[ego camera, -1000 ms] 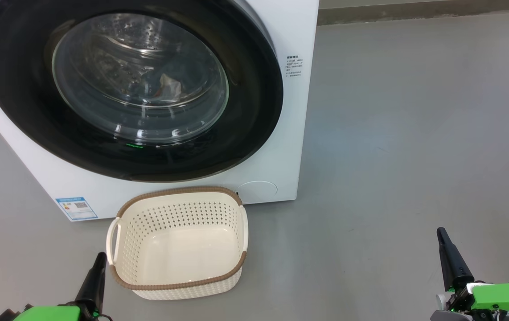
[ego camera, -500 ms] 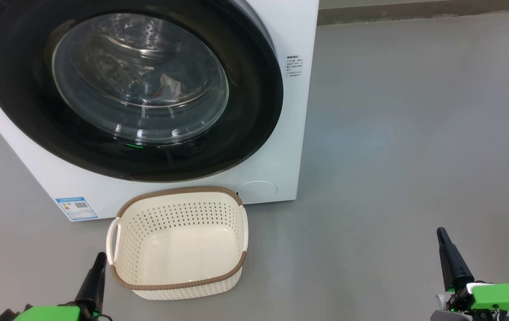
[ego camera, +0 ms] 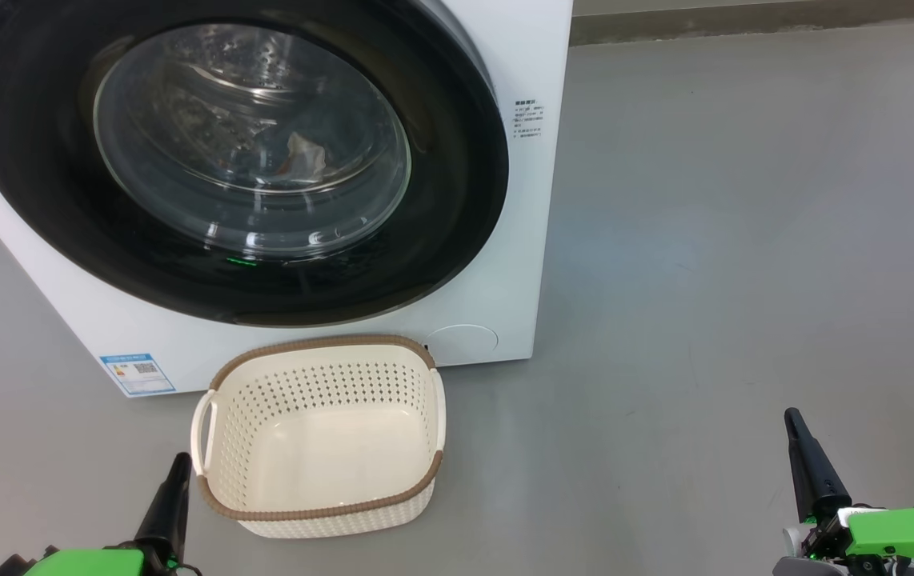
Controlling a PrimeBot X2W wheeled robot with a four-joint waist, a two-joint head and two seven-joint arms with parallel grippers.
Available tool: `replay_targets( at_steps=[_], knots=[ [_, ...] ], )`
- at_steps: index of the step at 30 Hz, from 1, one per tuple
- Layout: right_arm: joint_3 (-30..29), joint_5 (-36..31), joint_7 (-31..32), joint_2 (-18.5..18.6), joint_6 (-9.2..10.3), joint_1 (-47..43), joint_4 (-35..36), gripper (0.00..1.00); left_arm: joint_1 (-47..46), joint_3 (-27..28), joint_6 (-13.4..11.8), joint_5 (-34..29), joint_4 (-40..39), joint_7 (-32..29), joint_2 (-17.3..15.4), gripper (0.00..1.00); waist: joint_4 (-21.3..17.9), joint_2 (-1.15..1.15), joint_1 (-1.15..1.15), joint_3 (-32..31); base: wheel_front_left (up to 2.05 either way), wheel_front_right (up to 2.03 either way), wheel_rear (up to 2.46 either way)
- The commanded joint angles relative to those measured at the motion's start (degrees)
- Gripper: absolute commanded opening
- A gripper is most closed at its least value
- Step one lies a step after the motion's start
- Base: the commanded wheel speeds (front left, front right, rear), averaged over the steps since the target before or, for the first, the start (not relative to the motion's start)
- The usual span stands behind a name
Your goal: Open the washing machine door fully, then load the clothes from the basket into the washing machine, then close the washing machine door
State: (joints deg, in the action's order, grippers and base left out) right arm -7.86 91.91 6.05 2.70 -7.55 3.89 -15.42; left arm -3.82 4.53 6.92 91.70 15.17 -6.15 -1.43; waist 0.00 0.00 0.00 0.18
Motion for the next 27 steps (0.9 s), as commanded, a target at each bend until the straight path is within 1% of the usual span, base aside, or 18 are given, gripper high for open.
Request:
replay_targets(
  at_steps=[1, 27],
  knots=[
    [1.3, 0.2, 0.5, 0.2, 0.06, 2.3, 1.4, 0.0, -2.4, 2.0, 0.6, 0.5, -1.1, -0.3, -1.4, 0.0, 0.0, 0.0, 0.0, 0.0, 0.0, 0.0, 0.0],
    [1.3, 0.2, 0.5, 0.2, 0.06, 2.3, 1.4, 0.0, -2.4, 2.0, 0.6, 0.5, -1.1, -0.3, -1.4, 0.0, 0.0, 0.0, 0.0, 0.0, 0.0, 0.0, 0.0]
  ],
)
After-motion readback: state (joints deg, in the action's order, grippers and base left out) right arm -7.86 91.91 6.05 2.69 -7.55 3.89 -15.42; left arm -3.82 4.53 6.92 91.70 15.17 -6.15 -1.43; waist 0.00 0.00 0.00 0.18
